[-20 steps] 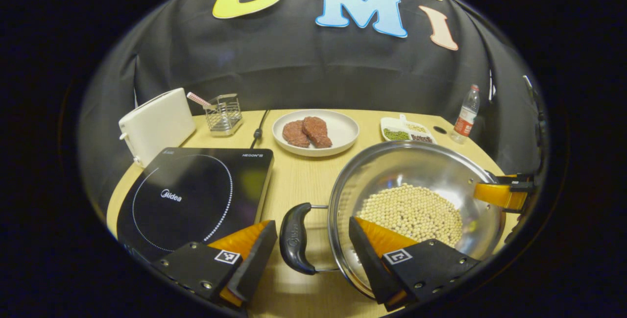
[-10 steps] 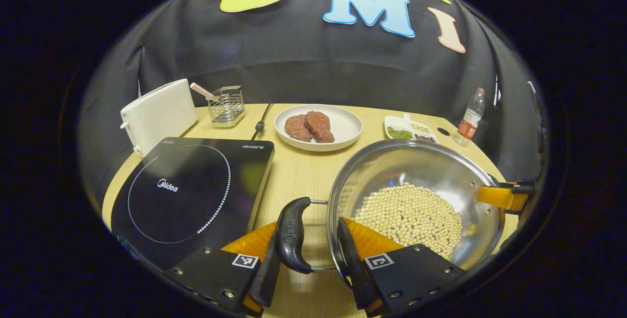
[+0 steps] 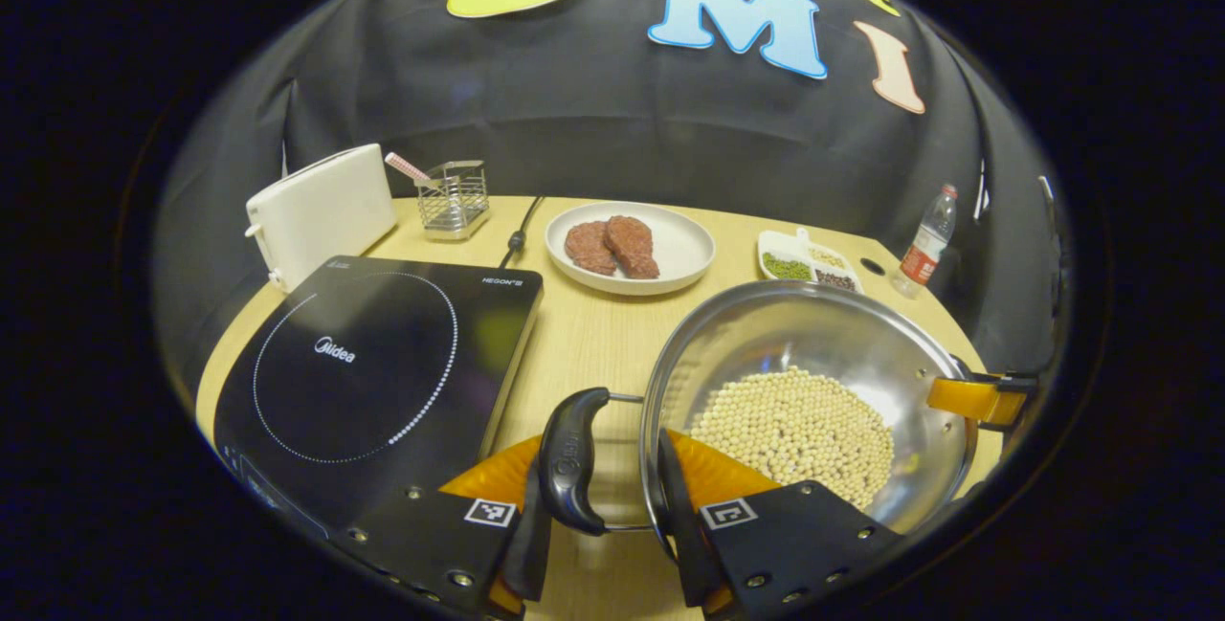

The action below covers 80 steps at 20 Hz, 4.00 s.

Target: First push the handle of the pot to place it horizontally, then grasp the pot with both hands and set it on the induction cooktop.

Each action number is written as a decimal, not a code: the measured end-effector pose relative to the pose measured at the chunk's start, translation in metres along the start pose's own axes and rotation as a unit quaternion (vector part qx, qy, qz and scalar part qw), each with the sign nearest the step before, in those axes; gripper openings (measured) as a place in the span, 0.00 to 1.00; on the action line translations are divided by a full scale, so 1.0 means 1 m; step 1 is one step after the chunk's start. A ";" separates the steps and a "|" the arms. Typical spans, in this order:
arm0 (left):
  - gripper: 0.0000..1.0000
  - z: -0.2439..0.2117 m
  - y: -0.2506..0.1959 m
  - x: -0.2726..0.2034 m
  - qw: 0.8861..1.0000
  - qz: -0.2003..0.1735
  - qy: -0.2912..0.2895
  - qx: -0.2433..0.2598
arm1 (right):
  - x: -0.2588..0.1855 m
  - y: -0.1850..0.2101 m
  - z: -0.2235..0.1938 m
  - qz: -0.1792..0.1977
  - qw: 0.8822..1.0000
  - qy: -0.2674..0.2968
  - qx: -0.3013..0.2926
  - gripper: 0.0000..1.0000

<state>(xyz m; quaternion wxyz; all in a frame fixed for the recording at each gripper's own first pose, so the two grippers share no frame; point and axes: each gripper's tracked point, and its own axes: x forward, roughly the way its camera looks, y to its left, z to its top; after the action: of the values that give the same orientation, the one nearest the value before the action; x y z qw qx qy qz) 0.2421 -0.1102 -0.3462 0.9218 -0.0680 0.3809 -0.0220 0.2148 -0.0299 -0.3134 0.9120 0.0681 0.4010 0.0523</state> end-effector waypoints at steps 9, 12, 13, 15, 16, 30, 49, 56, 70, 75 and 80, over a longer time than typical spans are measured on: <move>0.54 0.032 0.015 -0.031 1.000 -0.010 -0.012 -0.002 | -0.031 0.022 0.021 -0.011 1.000 -0.013 0.004 0.42; 0.54 0.042 0.030 -0.035 1.000 -0.022 -0.016 0.005 | -0.041 0.039 0.025 -0.020 0.999 -0.020 0.014 0.42; 0.55 0.046 0.035 -0.036 1.000 -0.026 -0.017 0.007 | -0.043 0.045 0.026 -0.023 0.999 -0.023 0.016 0.42; 0.54 0.053 0.049 -0.039 0.999 -0.031 -0.020 0.012 | -0.046 0.059 0.029 -0.027 0.999 -0.028 0.021 0.46; 0.51 0.056 0.055 -0.040 0.999 -0.033 -0.021 0.014 | -0.046 0.066 0.029 -0.028 0.999 -0.029 0.024 0.42; 0.54 0.072 0.171 -0.034 0.999 -0.039 -0.020 0.001 | -0.036 0.173 0.038 -0.035 0.999 -0.031 0.009 0.42; 0.54 0.080 0.318 -0.014 1.000 -0.015 -0.014 0.001 | 0.008 0.304 0.036 -0.003 1.000 -0.015 0.006 0.43; 0.54 0.072 0.339 -0.008 1.000 -0.016 -0.007 -0.008 | 0.015 0.321 0.027 0.000 1.000 -0.008 0.007 0.46; 0.83 0.113 0.335 -0.073 0.991 0.061 -0.116 -0.006 | -0.062 0.292 0.077 0.018 0.990 -0.138 -0.015 0.93; 0.80 0.148 0.281 -0.135 0.980 0.061 -0.191 0.008 | -0.120 0.232 0.103 0.006 0.978 -0.210 -0.010 0.98; 0.82 0.170 0.202 -0.191 0.971 0.046 -0.235 0.013 | -0.176 0.173 0.107 -0.008 0.967 -0.253 -0.022 0.98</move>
<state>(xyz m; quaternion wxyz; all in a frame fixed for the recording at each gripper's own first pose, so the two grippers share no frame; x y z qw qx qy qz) 0.2244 0.1260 -0.1226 0.9863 -0.0419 0.1564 0.0318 0.1686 0.1052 -0.0853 0.9855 0.0562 0.1561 0.0347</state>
